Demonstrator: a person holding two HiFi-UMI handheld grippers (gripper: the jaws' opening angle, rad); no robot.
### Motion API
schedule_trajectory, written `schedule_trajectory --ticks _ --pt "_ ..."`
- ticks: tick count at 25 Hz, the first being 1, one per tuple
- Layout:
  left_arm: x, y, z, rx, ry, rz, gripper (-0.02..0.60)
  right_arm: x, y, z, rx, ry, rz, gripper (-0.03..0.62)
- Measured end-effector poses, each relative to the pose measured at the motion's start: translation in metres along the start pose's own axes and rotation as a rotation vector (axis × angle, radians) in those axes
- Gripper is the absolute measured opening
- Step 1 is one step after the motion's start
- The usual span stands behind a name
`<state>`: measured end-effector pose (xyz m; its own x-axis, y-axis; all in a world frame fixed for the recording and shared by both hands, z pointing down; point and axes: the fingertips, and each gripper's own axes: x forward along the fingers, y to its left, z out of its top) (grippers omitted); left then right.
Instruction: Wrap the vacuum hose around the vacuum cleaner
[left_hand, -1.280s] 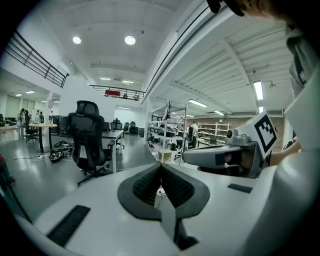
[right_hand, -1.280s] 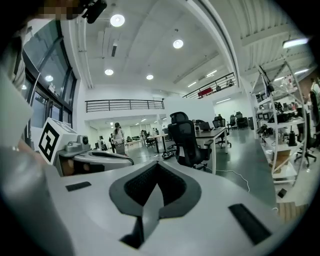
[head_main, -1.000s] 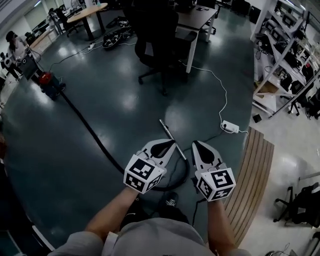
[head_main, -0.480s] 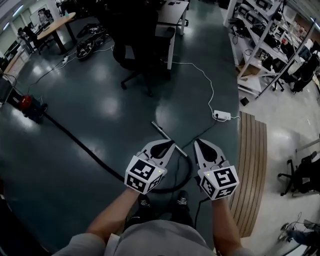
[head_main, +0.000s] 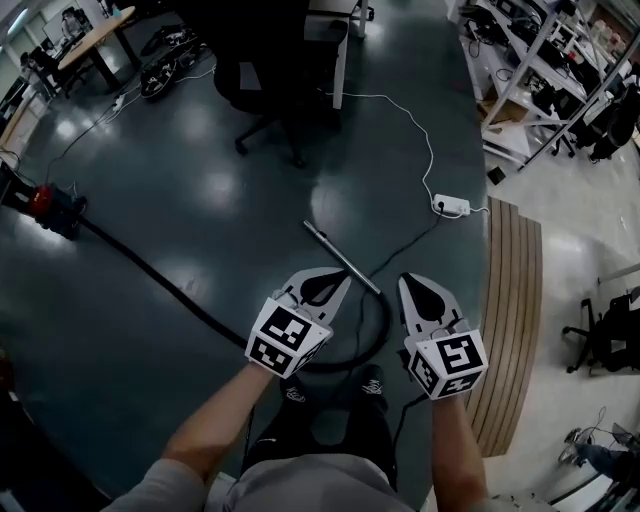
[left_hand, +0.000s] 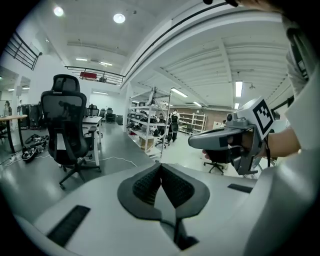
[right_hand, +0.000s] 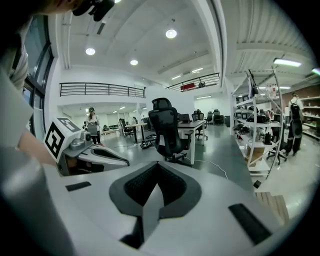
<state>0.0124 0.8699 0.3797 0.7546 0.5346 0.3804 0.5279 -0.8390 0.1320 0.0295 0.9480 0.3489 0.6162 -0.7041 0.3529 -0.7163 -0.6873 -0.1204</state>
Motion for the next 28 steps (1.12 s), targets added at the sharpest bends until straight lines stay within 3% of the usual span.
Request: schedule_trajectory --ticks 7,12,18,22,26,28 --pt "0.082 0.012 -0.092 -0.037 0.106 -0.055 0.008 0.046 -0.063 -0.1 0.041 0.08 0.032 0.005" --pt "0.141 0.026 -0.18 -0.054 0.183 -0.073 0.008 0.092 -0.103 -0.211 0.041 0.208 0.06 0.006" --pt "0.22 0.047 -0.308 -0.077 0.273 -0.085 0.008 0.155 -0.142 -0.352 0.014 0.293 0.095 0.006" --pt "0.257 0.062 -0.383 -0.078 0.304 -0.093 0.008 0.204 -0.157 -0.437 -0.018 0.363 0.13 0.039" --pt "0.285 0.077 -0.453 -0.15 0.326 -0.106 0.008 0.256 -0.17 -0.519 -0.053 0.399 0.189 0.11" --pt "0.297 0.087 -0.485 -0.133 0.336 -0.094 0.008 0.281 -0.177 -0.562 -0.069 0.435 0.206 0.135"
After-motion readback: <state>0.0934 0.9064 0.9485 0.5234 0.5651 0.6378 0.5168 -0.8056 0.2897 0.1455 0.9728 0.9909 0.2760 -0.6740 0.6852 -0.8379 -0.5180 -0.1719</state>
